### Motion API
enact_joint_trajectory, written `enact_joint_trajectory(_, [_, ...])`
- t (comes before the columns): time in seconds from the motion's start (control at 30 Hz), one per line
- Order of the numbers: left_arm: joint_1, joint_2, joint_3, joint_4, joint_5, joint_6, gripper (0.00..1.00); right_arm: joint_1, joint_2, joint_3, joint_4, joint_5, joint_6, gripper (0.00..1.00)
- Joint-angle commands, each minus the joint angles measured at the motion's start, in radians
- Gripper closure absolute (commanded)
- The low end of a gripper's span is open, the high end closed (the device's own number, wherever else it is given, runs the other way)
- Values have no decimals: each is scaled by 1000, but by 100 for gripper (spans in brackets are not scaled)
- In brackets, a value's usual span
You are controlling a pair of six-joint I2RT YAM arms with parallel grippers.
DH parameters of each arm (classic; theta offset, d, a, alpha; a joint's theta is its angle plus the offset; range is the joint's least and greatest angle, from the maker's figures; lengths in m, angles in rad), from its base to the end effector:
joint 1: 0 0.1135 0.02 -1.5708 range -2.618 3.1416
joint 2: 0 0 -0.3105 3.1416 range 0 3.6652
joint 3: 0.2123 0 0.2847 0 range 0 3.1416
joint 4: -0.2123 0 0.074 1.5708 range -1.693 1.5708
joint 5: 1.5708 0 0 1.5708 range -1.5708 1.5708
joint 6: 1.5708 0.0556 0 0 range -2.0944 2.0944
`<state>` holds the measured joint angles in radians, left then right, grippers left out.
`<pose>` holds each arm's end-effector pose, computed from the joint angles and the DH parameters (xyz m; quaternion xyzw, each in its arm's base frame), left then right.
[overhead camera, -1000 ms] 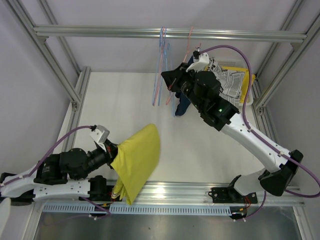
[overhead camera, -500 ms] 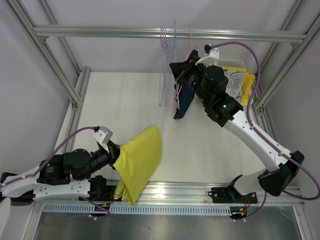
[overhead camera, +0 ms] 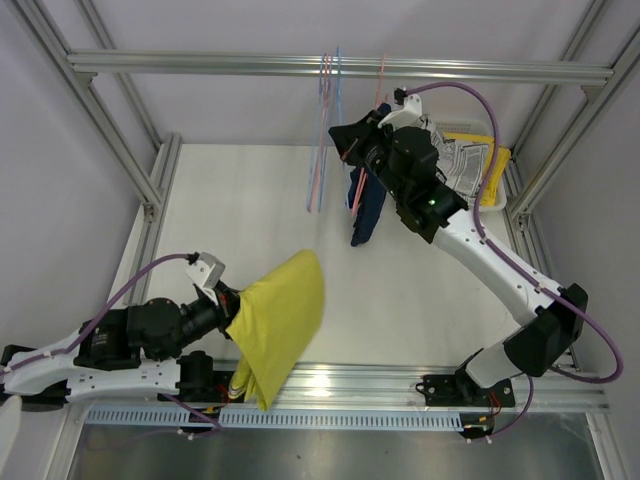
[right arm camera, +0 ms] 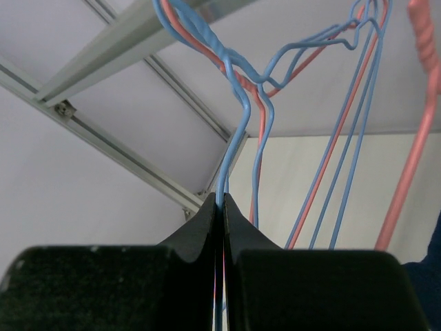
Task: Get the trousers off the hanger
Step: Place the hanger at the clothesline.
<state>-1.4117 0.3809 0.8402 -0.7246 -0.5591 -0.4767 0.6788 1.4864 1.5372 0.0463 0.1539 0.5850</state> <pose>0.0404 -0.0659 0.3743 0.1945 0.7572 -0.3444 0.5199 0.3144 0.2427 0.5094 0.0255 0.6719 0.3945 0.6263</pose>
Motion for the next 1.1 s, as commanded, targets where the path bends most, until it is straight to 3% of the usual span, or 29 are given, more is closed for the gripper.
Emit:
enact_joint_trajectory(0.0, [-4,-16,7,99,-32,15,99,-1,34,54,56,-20,24,100])
enact_joint_trajectory(0.5, [-4,-30,-6,99,-30,10,100,-21,38,-9,72,-36,27,100])
enact_joint_trajectory(0.6, [-4,-27,-6,99,-33,10,99,-24,40,-9,64,-62,24,71])
enact_joint_trajectory(0.63, [-4,-27,-6,97,-35,10,99,-24,38,-11,60,-71,16,47])
enact_joint_trajectory(0.73, [-4,-19,-3,99,-35,9,99,-22,15,-26,40,-68,12,24])
enact_joint_trajectory(1.07, [-4,38,74,83,7,10,100,-18,-172,-120,-34,-111,-25,9])
